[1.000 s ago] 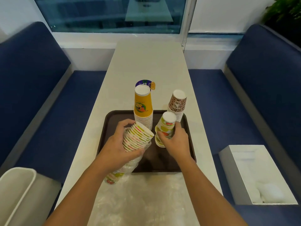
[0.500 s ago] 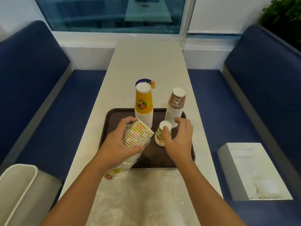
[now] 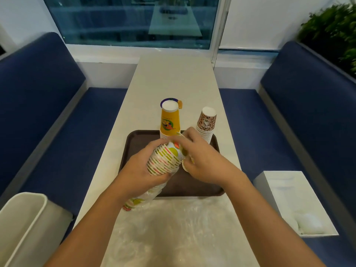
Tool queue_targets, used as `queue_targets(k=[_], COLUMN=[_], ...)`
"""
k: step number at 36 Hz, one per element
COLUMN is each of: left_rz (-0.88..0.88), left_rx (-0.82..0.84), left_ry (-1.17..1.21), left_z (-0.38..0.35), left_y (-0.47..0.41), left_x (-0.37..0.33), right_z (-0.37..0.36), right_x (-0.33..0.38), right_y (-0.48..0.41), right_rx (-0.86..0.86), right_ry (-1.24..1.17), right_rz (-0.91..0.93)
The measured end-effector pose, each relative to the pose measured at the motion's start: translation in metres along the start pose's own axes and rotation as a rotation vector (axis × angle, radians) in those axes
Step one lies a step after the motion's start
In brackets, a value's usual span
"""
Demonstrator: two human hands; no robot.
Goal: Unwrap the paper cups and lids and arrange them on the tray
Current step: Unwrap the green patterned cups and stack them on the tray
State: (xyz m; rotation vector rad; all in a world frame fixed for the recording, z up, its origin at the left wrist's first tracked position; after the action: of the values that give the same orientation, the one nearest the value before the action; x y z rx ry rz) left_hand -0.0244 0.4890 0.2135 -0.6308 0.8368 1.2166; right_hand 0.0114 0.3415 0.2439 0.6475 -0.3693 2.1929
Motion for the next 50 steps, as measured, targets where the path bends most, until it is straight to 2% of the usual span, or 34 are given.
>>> queue_targets(k=[2,5,8,10,12,14,16,22,24,26,28,30,33,36,40,45,48,50], left_rz=[-0.001,0.005,0.035,0.055,0.078,0.100,0.117,0.140,0.145,0.160,0.168,0.168,0.141,0.102,0.060,0.009,-0.017,-0.022], left_rx=[0.001,-0.006,-0.040,-0.053,-0.064,-0.070,-0.070,-0.055,-0.057,-0.053,-0.055,-0.056,-0.050,-0.055,-0.062,-0.062,-0.057,-0.060], left_ry=[0.001,0.012,0.040,0.035,0.031,0.039,0.045,0.020,0.016,0.014,0.007,0.012,0.040,0.062,0.037,-0.034,-0.039,-0.037], left_z=[0.001,0.003,0.009,0.011,0.012,0.011,0.008,0.001,0.001,0.002,0.002,0.002,0.001,0.002,0.007,0.010,0.009,0.010], left_y=[0.001,0.001,0.000,-0.001,-0.003,-0.004,-0.007,-0.013,-0.014,-0.014,-0.013,-0.012,-0.010,-0.009,-0.006,-0.002,0.000,-0.001], left_x=[0.000,0.001,0.007,0.012,0.016,0.020,0.025,0.034,0.036,0.039,0.039,0.037,0.030,0.022,0.014,0.005,0.004,0.004], right_z=[-0.001,0.014,0.036,0.041,0.028,-0.002,-0.038,-0.098,-0.095,-0.079,-0.054,-0.030,-0.017,-0.016,-0.010,0.011,0.015,0.014], right_x=[0.001,-0.007,-0.033,-0.057,-0.084,-0.107,-0.129,-0.169,-0.168,-0.152,-0.122,-0.081,-0.025,0.000,-0.003,-0.017,-0.013,-0.001], right_y=[-0.004,-0.008,0.000,0.013,0.024,0.026,0.023,0.018,0.018,0.022,0.028,0.025,0.000,-0.012,-0.011,0.000,0.000,-0.002], right_rx=[0.025,-0.138,-0.395,-0.562,-0.660,-0.651,-0.564,-0.351,-0.367,-0.492,-0.688,-0.756,-0.513,-0.333,-0.319,-0.481,-0.447,-0.339], right_ry=[0.233,0.378,0.319,0.186,-0.005,-0.148,-0.225,-0.234,-0.187,-0.119,-0.127,-0.189,-0.277,-0.337,-0.435,-0.551,-0.472,-0.355], right_rz=[0.031,0.055,0.004,-0.129,-0.317,-0.458,-0.561,-0.753,-0.739,-0.674,-0.555,-0.374,-0.096,-0.030,-0.123,-0.258,-0.194,-0.081])
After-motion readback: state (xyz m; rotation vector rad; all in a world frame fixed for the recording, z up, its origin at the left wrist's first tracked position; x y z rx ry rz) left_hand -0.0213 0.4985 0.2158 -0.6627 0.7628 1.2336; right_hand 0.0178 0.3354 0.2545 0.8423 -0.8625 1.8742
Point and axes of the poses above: each hand's wrist, its own y-axis away from the middle knuckle, its own z-axis out of the back of the hand, x = y × z, the point moved 9 cm from there along -y, towards the middle knuckle, and after that the axes turned 4 degrees about x, right-handed, at the moved point
